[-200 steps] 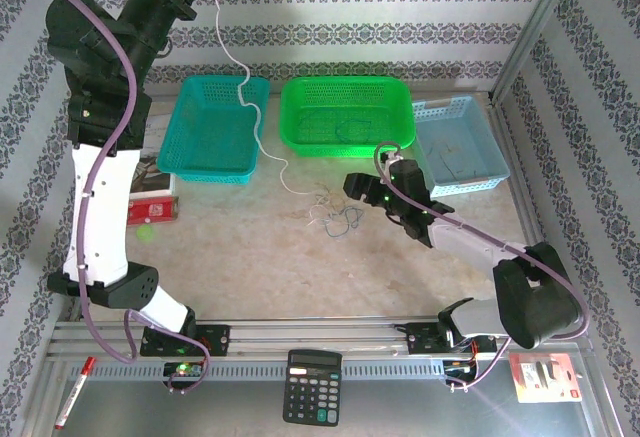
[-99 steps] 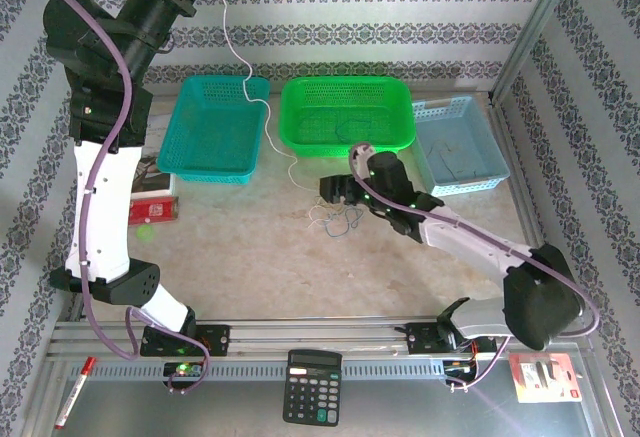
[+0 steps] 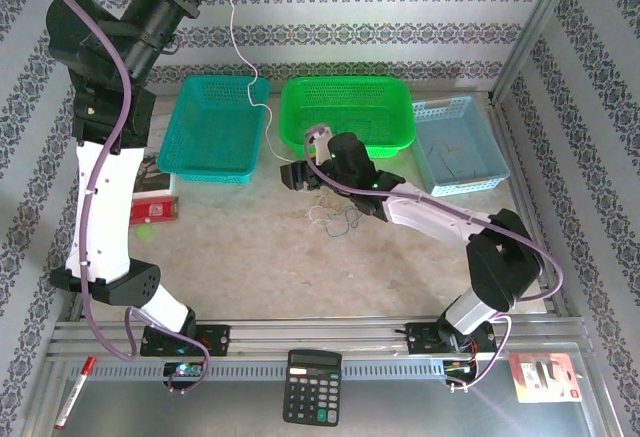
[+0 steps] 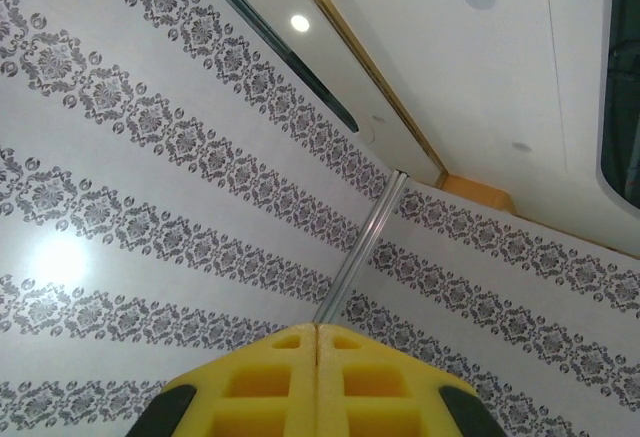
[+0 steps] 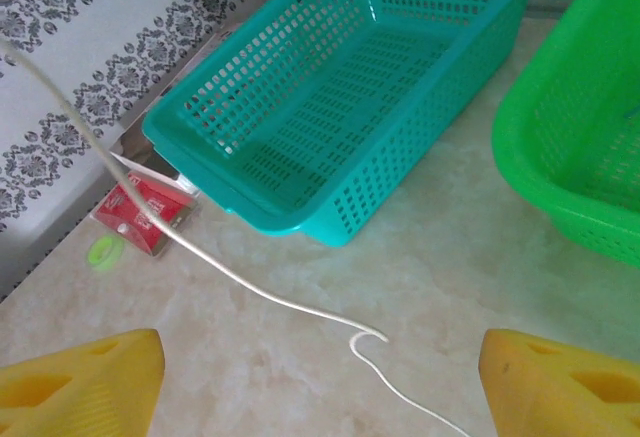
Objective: Untangle the cables
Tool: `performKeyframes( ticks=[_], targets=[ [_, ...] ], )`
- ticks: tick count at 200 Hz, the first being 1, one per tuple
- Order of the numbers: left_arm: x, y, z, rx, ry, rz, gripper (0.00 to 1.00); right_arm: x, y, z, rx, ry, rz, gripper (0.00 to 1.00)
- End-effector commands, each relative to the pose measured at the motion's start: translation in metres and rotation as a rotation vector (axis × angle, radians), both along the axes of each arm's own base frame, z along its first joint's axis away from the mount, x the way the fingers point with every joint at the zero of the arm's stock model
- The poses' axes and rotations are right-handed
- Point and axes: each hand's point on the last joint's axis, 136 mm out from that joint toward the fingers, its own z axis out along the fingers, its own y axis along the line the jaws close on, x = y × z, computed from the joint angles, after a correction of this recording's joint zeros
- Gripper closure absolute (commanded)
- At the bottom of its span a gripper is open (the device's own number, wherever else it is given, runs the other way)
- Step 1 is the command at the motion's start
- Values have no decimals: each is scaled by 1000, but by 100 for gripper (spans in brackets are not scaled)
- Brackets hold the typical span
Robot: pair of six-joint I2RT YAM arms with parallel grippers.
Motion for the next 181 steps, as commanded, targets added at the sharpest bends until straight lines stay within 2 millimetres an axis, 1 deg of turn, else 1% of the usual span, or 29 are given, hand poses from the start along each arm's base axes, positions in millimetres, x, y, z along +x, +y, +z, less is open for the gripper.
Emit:
performKeyframes(
  ticks=[1,17,38,56,68,78,87,98,108,115,121,135,151,167,181],
  targets=[
    [-17,-6,16,-16,-71,-42,100,15,10,13,-4,-71,-7,18],
    [-17,-7,15,-16,-69,-43,100,22,17,10,-14,-72,3,18],
    [-19,-8,16,-18,-71,-45,100,32,23,-1,-37,-70,-4,18],
    [-20,-9,17,-19,-72,-48,100,46,22,-8,-58,-78,-38,19],
    [-22,-9,17,-20,-73,-49,100,55,19,-10,-62,-79,-62,22],
    [-22,-9,17,-19,-71,-50,100,61,16,-8,-56,-80,-71,32],
    [-22,-9,15,-18,-69,-48,100,63,14,-3,-45,-82,-75,49],
    [-20,-9,12,-14,-61,-47,100,64,13,6,-28,-90,-66,69],
    [-19,-9,8,-12,-53,-44,100,62,12,16,-15,-98,-54,84],
    [-17,-9,4,-11,-45,-39,100,60,10,24,-9,-106,-51,94],
    [-15,-9,0,-9,-39,-33,100,58,9,32,0,-114,-46,100],
    [-11,-8,-12,-7,-20,-20,100,51,7,55,30,-140,-29,100],
    [-2,-8,-28,-4,10,-9,100,40,5,88,87,-171,-9,100],
    [4,-8,-41,-1,35,-2,100,29,4,124,170,-203,18,100],
    [8,-8,-51,6,54,7,100,22,2,148,246,-219,31,100]
  ],
)
